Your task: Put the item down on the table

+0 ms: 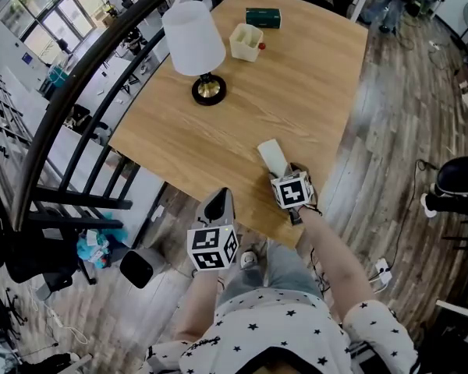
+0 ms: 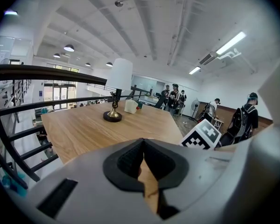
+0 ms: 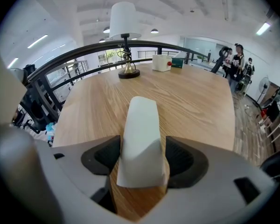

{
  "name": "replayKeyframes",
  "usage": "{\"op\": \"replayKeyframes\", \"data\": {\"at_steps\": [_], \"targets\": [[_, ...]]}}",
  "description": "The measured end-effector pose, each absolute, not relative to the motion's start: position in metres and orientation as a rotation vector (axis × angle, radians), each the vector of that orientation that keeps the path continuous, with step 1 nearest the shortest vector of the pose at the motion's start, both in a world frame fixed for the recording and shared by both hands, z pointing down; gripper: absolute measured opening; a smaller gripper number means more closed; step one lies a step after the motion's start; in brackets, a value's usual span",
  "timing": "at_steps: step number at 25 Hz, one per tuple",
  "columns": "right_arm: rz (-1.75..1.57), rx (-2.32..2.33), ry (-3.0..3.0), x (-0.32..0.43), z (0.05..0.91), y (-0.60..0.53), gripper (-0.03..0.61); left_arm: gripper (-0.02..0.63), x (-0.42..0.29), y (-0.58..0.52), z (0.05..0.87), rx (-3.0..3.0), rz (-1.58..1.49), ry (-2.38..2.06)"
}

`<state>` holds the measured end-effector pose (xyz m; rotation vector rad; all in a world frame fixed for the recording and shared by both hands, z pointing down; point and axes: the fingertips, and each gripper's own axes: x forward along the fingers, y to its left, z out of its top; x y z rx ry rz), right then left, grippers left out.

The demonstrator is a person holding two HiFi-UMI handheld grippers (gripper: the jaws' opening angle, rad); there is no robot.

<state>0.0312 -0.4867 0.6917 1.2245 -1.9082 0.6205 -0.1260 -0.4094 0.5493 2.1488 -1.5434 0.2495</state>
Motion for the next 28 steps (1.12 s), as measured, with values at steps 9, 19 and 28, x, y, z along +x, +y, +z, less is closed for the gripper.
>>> {"op": "replayKeyframes", "data": {"at_steps": [9,19,28], "targets": [[0.59,1.47,-1.977,0.034,0.648,-0.437,0.198,0.012,-0.142,-0.366,0.548,2.194,0.252,-1.505],[0.591,1.65,-2.191,0.028,0.558,-0.356,-0.005,0.012,-0.122,-0.315,0.526,2.275,0.209,-1.457],[0.499,1.62,-2.348,0.043,0.504,-0.265,-0.005,0.012,-0.09,-0.242,0.508,2.285,0.176,-1.495]]}}
